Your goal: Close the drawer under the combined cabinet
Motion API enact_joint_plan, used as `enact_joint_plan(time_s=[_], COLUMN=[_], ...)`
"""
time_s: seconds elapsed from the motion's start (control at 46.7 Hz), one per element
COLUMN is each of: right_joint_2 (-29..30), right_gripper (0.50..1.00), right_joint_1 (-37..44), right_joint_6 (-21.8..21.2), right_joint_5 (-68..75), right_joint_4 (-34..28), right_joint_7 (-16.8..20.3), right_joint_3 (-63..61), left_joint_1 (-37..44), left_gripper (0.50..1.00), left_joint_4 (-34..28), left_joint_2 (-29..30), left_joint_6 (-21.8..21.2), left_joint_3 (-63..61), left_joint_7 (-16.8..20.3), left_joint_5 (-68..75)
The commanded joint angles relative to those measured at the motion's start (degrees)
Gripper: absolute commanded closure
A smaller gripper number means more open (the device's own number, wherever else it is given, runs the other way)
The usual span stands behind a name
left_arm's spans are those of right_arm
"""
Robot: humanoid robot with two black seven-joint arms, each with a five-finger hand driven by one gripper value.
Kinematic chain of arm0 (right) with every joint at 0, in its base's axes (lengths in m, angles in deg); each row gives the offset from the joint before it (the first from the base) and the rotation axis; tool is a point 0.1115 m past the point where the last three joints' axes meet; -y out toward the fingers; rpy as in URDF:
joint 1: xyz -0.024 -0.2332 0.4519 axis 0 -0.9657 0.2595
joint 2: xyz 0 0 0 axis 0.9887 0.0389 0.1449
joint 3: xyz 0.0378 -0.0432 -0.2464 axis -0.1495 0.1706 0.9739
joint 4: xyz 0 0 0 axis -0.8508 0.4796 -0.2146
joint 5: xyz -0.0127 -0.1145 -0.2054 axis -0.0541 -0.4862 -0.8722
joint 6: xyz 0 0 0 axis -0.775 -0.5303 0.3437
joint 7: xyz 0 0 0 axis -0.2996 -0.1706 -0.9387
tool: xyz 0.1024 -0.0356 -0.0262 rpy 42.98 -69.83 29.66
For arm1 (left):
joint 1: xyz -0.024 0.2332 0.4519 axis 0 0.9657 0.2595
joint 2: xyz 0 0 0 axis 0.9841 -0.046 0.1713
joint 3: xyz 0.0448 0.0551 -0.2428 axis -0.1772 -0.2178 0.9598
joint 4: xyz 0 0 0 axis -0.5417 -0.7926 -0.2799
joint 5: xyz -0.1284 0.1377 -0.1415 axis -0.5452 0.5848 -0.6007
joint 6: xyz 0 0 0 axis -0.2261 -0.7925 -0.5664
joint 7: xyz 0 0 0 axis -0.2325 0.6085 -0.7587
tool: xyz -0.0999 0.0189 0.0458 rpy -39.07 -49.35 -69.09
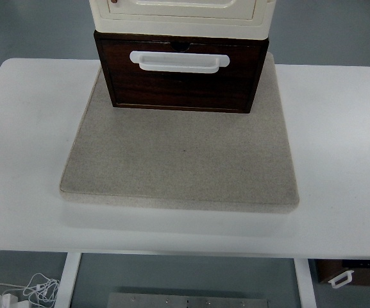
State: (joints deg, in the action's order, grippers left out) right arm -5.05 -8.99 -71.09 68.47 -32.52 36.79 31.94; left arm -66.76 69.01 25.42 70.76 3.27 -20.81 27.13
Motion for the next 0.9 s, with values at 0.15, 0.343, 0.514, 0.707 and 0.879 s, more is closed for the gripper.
enact_joint_plan(time_s=[0.15,0.343,0.514,0.707,0.879], right_joint_2=[0.0,0.0,0.0,0.0,0.0], right_gripper=[0.548,0.548,0.548,0.548,0.548], right_joint_1=[0.0,0.0,0.0,0.0,0.0], right_joint_6=[0.0,0.0,0.0,-0.1,-0.1], right_joint_5=[0.0,0.1,0.0,0.1,0.1], right_joint_4=[0.0,0.0,0.1,0.0,0.1], right_joint_7=[0.0,0.0,0.0,0.0,0.0], right_joint_3=[-0.1,0.0,0.0,-0.2,-0.4], left_joint_1=[7.4,12.5,14.0,13.8,13.4], left_gripper=[0.5,0.5,0.5,0.5,0.5], left_joint_4=[0.3,-0.1,-0.2,-0.1,0.1], left_joint_2=[-0.3,-0.5,-1.7,-4.9,-7.6], left_joint_6=[4.9,15.4,16.9,15.0,9.7], left_joint_3=[0.0,0.1,0.2,0.0,-0.2], left_joint_7=[3.2,8.8,13.3,12.8,13.4], left_joint_5=[-6.3,-6.5,-6.7,-6.5,-6.4])
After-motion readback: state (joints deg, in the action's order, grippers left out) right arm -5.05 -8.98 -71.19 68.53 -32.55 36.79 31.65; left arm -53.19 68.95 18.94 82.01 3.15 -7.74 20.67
